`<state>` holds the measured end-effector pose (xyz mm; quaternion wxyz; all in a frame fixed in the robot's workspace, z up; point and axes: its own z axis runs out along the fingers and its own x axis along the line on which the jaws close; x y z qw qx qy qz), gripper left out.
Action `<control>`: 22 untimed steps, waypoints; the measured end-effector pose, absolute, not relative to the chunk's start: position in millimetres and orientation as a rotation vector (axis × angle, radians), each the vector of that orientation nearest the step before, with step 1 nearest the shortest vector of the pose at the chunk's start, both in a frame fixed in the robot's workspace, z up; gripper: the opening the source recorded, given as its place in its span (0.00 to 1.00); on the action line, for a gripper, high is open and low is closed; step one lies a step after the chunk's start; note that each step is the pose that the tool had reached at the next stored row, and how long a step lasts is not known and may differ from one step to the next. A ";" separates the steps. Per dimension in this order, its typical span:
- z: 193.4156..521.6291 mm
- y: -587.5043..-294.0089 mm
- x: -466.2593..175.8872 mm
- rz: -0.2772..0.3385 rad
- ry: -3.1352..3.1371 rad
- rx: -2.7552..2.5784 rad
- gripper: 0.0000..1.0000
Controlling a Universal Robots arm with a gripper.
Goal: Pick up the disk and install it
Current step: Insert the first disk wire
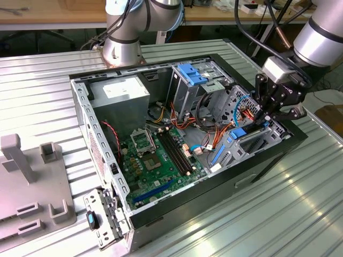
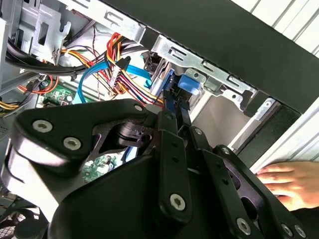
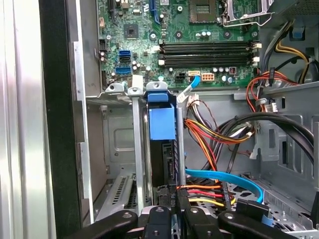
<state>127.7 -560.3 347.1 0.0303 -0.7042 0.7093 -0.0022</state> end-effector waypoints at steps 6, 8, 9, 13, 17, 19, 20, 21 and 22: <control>345.4 -558.8 126.7 -0.006 2.176 -2.180 0.17; 344.8 -558.6 126.7 -0.007 2.177 -2.181 0.17; 344.3 -558.6 126.7 -0.007 2.177 -2.180 0.17; 341.2 -558.6 126.6 -0.006 2.176 -2.180 0.17; 338.0 -558.7 126.6 -0.008 2.177 -2.181 0.17; 336.5 -558.7 126.6 -0.007 2.177 -2.180 0.17; 336.4 -558.6 126.6 -0.006 2.176 -2.180 0.17; 336.2 -558.6 126.7 -0.005 2.176 -2.180 0.18; 337.3 -558.6 126.6 -0.004 2.175 -2.179 0.18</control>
